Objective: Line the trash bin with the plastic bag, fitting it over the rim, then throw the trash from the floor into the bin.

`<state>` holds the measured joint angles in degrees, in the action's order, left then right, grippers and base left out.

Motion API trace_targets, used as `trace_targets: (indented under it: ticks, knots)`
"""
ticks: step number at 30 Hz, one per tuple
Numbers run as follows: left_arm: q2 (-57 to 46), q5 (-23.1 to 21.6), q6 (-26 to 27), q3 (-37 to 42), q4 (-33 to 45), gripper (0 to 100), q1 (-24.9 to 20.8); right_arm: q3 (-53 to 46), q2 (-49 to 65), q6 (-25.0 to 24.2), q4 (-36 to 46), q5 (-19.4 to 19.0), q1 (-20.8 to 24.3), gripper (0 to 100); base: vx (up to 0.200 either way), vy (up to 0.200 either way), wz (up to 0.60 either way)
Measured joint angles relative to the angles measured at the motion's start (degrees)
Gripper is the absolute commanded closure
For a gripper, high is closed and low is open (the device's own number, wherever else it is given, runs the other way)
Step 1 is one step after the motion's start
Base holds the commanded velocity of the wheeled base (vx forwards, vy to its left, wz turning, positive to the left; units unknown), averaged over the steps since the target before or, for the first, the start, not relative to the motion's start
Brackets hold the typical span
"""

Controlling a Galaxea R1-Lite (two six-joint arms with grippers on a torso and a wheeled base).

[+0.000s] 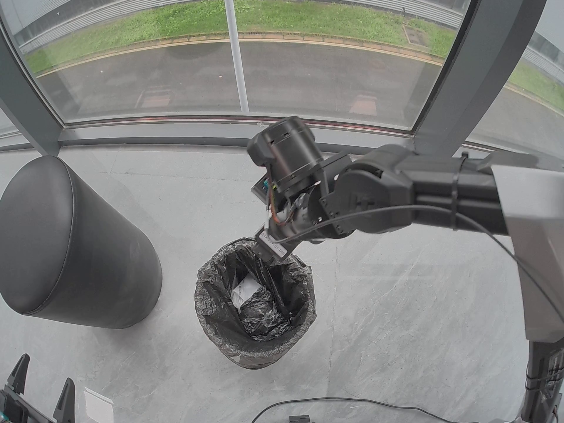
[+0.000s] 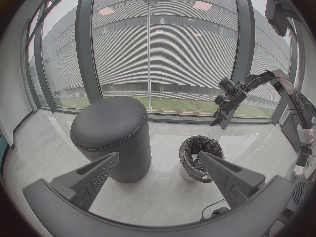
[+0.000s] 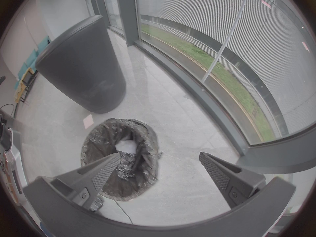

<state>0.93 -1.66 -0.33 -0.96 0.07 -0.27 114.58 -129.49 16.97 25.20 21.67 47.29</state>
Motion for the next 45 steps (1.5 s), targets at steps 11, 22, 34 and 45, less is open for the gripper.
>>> trace_targets:
  ticks: [11,22,34,45]
  knots:
    - [0.0,0.0,0.0,0.0,0.0,0,0.0,0.0,8.6,0.1,23.0,8.5,-1.6,0,0.000,0.000,0.00]
    - [0.0,0.0,0.0,-0.1,0.0,0,0.0,0.0,18.2,-1.7,53.7,14.3,-8.9,0,0.000,0.000,0.00]
    - [0.0,0.0,0.0,0.0,0.0,0,0.0,0.0,31.6,-4.9,63.8,15.5,-20.5,0,0.000,0.000,0.00]
    - [0.0,0.0,0.0,0.0,0.0,0,0.0,0.0,50.1,-5.3,63.9,15.6,-24.1,0,0.000,0.000,0.00]
